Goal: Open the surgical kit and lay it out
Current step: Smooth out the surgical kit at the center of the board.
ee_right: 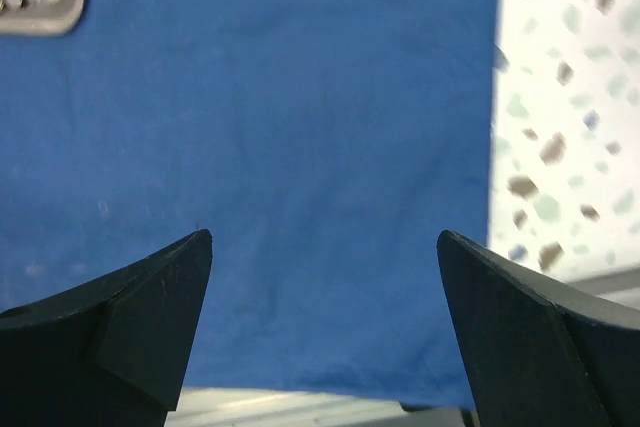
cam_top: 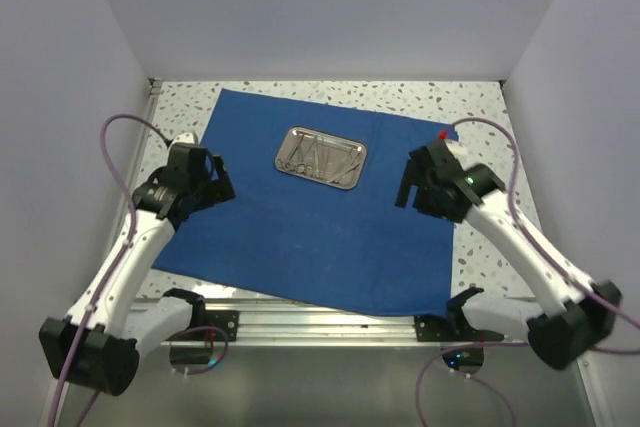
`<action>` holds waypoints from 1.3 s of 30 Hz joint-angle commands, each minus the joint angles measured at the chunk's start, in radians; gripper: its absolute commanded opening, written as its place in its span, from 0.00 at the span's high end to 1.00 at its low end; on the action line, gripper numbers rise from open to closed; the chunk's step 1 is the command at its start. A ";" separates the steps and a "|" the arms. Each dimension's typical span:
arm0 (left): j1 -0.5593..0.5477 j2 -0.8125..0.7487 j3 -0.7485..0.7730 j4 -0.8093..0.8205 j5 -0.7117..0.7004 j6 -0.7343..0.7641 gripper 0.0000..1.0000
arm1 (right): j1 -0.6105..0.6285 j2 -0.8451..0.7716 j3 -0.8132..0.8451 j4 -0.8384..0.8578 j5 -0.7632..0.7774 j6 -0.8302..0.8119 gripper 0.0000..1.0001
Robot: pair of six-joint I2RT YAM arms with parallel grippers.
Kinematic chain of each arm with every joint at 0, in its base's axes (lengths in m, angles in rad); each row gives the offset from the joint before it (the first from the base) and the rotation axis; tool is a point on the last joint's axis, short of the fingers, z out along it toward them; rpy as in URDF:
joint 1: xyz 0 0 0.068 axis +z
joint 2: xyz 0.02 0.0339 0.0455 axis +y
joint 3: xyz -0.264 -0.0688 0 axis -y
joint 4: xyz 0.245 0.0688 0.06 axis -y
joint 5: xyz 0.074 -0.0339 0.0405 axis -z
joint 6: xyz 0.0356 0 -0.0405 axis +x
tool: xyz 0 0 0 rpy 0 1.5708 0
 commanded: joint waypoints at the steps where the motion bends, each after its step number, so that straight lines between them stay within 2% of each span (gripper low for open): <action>1: 0.000 0.151 0.090 0.169 -0.055 0.151 0.00 | -0.094 0.328 0.120 0.225 -0.081 -0.146 0.01; 2: 0.000 0.194 0.115 0.188 -0.060 0.168 0.00 | -0.142 0.374 0.136 0.260 -0.169 -0.156 0.02; 3: 0.007 0.283 0.162 0.218 -0.063 0.185 0.00 | -0.234 0.414 0.147 0.332 -0.204 -0.160 0.02; 5: 0.021 0.374 0.213 0.246 -0.076 0.218 0.00 | -0.315 0.559 0.195 0.386 -0.268 -0.156 0.02; 7: 0.059 0.501 0.293 0.277 -0.076 0.232 0.00 | -0.389 0.679 0.312 0.394 -0.255 -0.183 0.02; 8: 0.076 0.541 0.323 0.287 -0.071 0.235 0.00 | -0.412 0.798 0.368 0.377 -0.230 -0.217 0.02; 10: 0.131 0.651 0.409 0.300 -0.050 0.235 0.00 | -0.431 0.889 0.524 0.319 -0.158 -0.240 0.02; 12: 0.187 0.746 0.481 0.337 -0.027 0.232 0.00 | -0.480 0.989 0.625 0.288 -0.169 -0.237 0.02; 15: 0.231 0.872 0.572 0.395 0.024 0.248 0.01 | -0.546 1.072 0.684 0.279 -0.196 -0.190 0.02; 20: 0.277 1.076 0.768 0.387 0.067 0.292 0.02 | -0.573 1.129 0.743 0.256 -0.135 -0.203 0.02; 24: 0.339 1.234 0.906 0.404 0.145 0.258 0.03 | -0.589 1.109 0.721 0.293 -0.085 -0.200 0.02; 33: 0.368 1.428 0.995 0.508 0.315 0.189 0.09 | -0.590 1.164 0.741 0.314 -0.038 -0.216 0.02; 39: 0.359 1.459 0.997 0.487 0.392 0.211 0.18 | -0.592 1.235 0.723 0.375 -0.110 -0.180 0.08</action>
